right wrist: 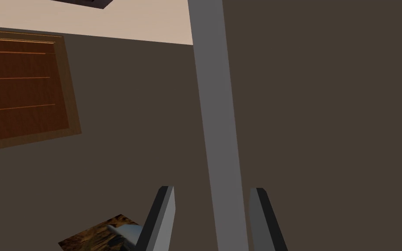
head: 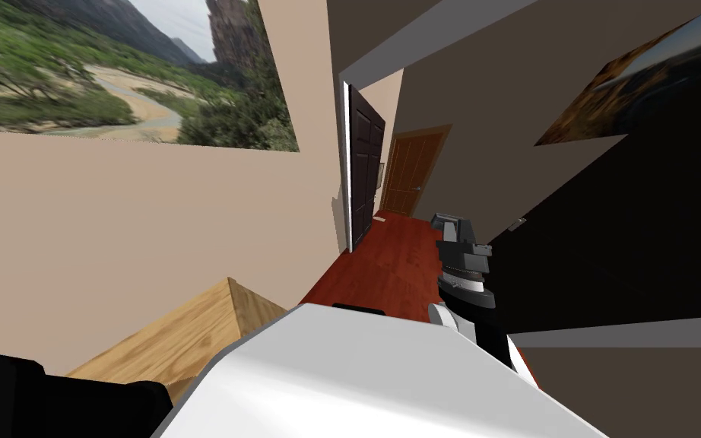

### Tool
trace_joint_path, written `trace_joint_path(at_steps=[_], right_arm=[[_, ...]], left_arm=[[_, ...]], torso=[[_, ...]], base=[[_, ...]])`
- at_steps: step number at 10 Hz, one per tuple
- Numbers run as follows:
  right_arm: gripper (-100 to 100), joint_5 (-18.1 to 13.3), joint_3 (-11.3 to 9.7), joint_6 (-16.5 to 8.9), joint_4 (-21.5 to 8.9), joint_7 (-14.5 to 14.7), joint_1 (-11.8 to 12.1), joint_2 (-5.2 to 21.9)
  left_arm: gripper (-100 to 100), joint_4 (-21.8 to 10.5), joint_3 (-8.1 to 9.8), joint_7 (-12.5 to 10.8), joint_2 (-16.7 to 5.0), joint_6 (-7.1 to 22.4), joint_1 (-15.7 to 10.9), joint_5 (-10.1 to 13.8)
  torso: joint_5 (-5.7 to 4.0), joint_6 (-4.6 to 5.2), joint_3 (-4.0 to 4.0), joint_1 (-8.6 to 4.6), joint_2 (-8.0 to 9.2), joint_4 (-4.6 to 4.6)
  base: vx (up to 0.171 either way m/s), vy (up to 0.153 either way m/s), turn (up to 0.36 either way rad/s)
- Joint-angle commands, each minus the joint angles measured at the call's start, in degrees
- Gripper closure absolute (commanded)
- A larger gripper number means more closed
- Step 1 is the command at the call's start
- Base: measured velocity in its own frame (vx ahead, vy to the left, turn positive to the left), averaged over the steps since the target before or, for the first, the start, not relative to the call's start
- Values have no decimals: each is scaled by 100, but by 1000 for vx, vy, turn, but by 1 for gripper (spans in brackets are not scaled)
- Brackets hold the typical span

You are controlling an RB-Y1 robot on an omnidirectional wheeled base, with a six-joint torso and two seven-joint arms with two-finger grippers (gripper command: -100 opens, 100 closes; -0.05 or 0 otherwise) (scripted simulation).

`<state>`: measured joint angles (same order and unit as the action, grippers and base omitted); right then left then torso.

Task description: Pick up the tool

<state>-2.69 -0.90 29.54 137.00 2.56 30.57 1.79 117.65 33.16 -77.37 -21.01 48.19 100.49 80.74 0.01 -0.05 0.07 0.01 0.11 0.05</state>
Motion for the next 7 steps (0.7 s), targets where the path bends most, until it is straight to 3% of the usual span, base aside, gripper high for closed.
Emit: trace_joint_path(at_steps=[1, 3, 4, 5, 7], right_arm=[[0, 0, 0, 0, 0, 0, 0, 0], [0, 0, 0, 0, 0, 0, 0, 0], [0, 0, 0, 0, 0, 0, 0, 0], [0, 0, 0, 0, 0, 0, 0, 0], [0, 0, 0, 0, 0, 0, 0, 0]], left_arm=[[-100, -13, -77, -112, 40, -25, -92, -159], [-100, -80, -206, -267, 96, -63, -276, -417], [-100, -39, -156, -203, 85, -46, -193, -319], [100, -41, -163, -217, 89, -50, -200, -331], [100, -43, -159, -218, 90, -49, -196, -329]], torso=[[0, 0, 0, 0, 0, 0], [-2, -1, 6, -6, 10, 2], [-2, -1, 7, -8, 12, 3], [-3, -2, 5, -8, 8, 2], [0, 1, 2, -8, 1, 2]], base=[[-20, 2, -48], [-27, -2, -48], [-13, -1, -12], [0, 0, 0], [0, 0, 0]])
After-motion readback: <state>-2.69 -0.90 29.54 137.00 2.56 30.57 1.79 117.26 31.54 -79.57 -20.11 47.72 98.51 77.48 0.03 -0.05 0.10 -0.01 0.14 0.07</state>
